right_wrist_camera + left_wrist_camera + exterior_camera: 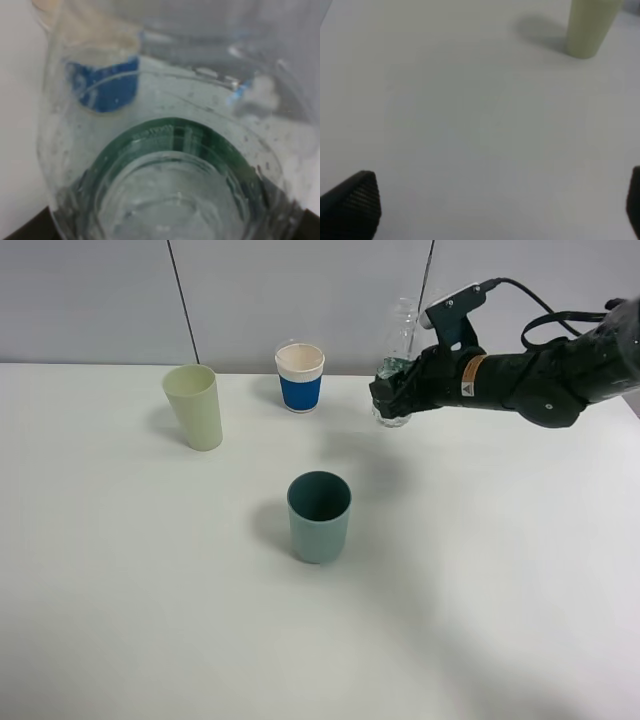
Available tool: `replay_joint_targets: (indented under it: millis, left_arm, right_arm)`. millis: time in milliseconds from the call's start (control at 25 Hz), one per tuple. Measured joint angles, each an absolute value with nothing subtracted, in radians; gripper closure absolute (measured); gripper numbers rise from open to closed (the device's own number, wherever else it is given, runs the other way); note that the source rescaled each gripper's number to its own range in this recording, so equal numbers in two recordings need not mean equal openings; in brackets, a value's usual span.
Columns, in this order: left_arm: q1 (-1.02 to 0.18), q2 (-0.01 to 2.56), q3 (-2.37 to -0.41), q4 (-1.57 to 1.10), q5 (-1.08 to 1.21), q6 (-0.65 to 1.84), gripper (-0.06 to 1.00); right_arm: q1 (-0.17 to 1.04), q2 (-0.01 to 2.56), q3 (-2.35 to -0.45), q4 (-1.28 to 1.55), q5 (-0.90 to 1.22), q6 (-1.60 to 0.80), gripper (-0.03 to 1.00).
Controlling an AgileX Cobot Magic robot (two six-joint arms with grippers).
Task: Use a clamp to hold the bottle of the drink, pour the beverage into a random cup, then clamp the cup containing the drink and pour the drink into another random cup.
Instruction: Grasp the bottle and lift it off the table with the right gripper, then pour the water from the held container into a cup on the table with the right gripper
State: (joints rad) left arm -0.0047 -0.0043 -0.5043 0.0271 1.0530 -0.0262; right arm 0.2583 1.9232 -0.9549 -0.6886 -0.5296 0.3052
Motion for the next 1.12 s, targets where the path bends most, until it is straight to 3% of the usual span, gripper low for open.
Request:
replay_joint_targets:
  millis: [760,1120]
  left_arm:
    - [-0.005,-0.004,-0.504,0.027,1.053,-0.026,-0.06]
    - [-0.005,-0.004,-0.504,0.027,1.053,-0.026,-0.06]
  right_arm:
    - [0.477,1.802,-0.954,-0.701,-0.288,-0.047,0.93]
    - [0.497,1.802,-0.954,-0.701,-0.253,-0.326,0.93]
